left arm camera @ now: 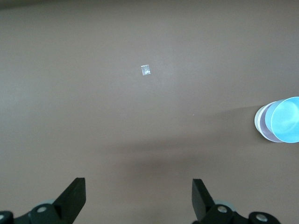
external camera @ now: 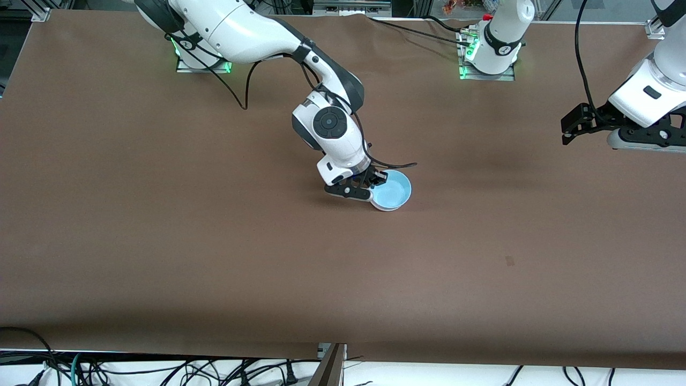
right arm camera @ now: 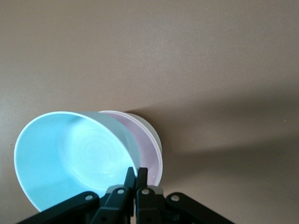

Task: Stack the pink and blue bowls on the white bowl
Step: 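Lower the blue bowl into the pink bowl with the right gripper, then open the right gripper to release the blue bowl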

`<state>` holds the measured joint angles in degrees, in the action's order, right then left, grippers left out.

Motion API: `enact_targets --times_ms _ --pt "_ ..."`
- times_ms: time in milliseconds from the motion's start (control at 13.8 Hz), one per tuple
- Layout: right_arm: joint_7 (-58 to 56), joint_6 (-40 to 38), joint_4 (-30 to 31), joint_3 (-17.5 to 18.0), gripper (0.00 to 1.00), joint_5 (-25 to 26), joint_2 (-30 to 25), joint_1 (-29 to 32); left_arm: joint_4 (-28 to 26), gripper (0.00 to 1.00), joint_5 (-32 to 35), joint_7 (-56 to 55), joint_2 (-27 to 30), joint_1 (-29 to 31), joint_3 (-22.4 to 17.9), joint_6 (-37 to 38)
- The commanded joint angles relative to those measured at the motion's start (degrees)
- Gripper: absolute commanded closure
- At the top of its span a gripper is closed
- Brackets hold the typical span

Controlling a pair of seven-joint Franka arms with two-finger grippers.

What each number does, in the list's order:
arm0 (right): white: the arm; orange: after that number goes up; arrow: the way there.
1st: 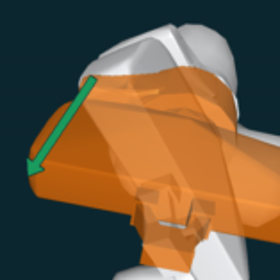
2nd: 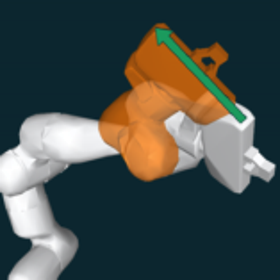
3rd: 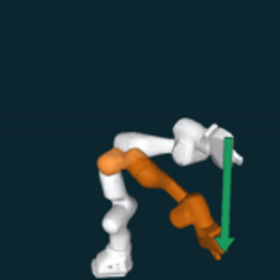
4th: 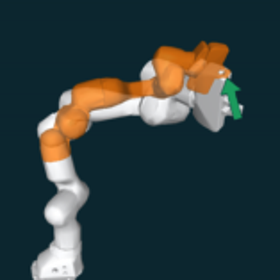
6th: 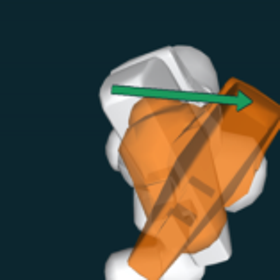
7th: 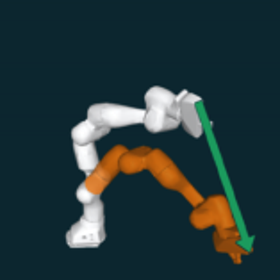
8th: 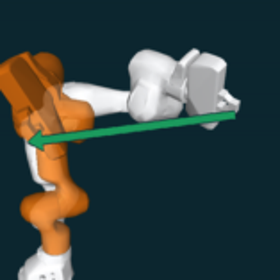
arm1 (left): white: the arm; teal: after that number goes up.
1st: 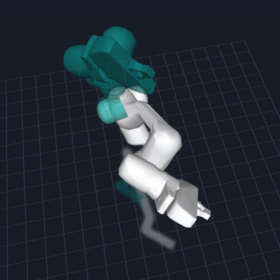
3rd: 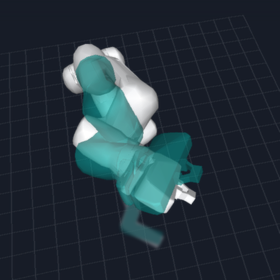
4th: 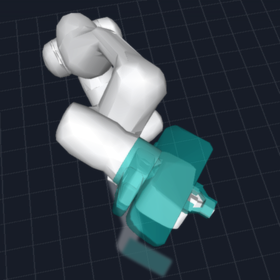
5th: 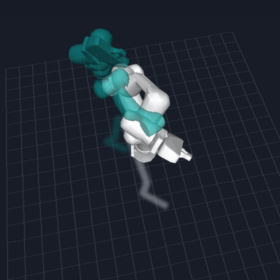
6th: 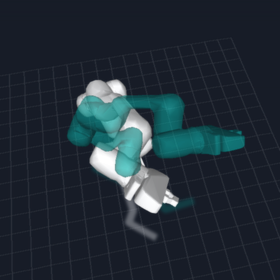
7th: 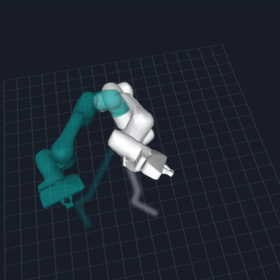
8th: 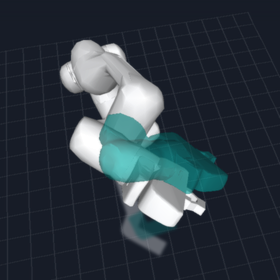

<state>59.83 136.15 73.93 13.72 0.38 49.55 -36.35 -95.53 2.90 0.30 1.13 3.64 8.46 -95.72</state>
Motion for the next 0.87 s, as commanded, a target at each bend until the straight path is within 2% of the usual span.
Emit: enact_targets --times_ms 0,800 --pt "0.9 0.17 -1.86 -0.18 1.0 0.68 1.77 -0.3 -0.36 0.0 -0.17 0.49 0.45 -0.21 -0.11 -0.35" --pt "0.9 -0.18 -1.77 -0.01 1.0 0.33 2.04 -0.48 -0.36 0.0 -0.17 0.58 0.62 -0.21 -0.11 0.8"
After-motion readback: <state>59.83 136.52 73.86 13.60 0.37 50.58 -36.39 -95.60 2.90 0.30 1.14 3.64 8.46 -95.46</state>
